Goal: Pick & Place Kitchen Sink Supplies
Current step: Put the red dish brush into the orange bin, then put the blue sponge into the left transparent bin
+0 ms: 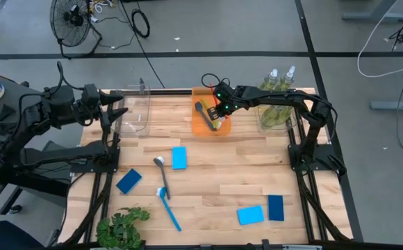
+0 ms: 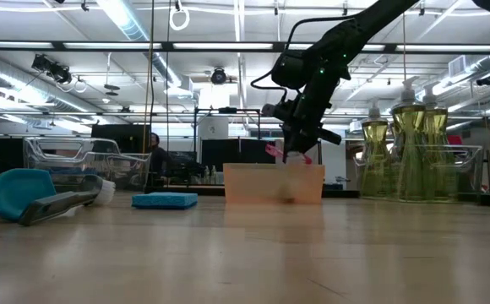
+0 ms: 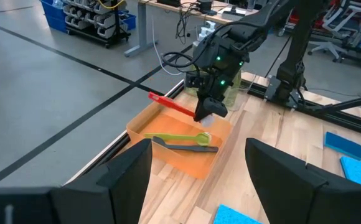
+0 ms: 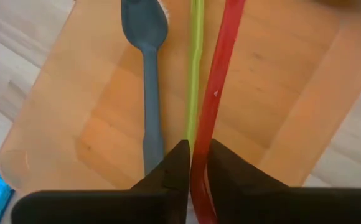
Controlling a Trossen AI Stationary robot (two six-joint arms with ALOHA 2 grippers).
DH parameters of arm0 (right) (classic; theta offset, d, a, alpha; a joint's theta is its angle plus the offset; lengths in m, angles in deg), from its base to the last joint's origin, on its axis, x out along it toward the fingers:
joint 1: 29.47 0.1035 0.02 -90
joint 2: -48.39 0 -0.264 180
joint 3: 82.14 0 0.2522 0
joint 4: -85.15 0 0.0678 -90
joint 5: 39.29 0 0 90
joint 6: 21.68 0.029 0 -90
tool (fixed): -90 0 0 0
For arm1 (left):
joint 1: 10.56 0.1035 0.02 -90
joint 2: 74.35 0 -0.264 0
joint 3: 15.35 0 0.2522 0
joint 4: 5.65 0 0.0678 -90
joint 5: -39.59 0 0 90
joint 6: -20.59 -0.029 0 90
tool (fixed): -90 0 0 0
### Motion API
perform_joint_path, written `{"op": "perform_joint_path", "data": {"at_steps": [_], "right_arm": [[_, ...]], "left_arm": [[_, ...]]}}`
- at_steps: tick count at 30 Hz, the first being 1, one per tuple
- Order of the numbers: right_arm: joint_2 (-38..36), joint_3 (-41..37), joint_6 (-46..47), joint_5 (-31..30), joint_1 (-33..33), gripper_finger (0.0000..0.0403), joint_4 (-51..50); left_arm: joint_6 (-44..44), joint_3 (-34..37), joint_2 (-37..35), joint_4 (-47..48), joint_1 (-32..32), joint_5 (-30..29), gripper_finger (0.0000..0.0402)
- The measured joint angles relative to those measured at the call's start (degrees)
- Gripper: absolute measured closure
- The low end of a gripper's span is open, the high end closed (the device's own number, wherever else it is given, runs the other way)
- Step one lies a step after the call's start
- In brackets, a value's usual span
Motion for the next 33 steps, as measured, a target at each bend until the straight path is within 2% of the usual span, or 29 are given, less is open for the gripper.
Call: {"op": "perform_joint_path", "data": {"at_steps": [6,16,26,33], "right_arm": [[0.0,0.0,-0.01,0.02,0.0,0.033,0.03],[-0.03,0.0,-0.01,0.7,0.0,0.0327,0.04],[-2.88,0.0,-1.87,12.28,1.52,0.0327,-0.94],[-8.51,0.0,-6.83,11.51,6.69,0.0327,-5.55]], "left_arm": [[-0.02,0.0,0.0,0.0,0.0,-0.01,0.0138],[-0.02,0.0,0.0,0.0,-0.01,0.0,0.0138],[-0.02,0.0,0.0,0.0,0.0,0.0,0.0138],[-0.02,0.0,0.0,0.0,0.0,0.0,0.0138]]}}
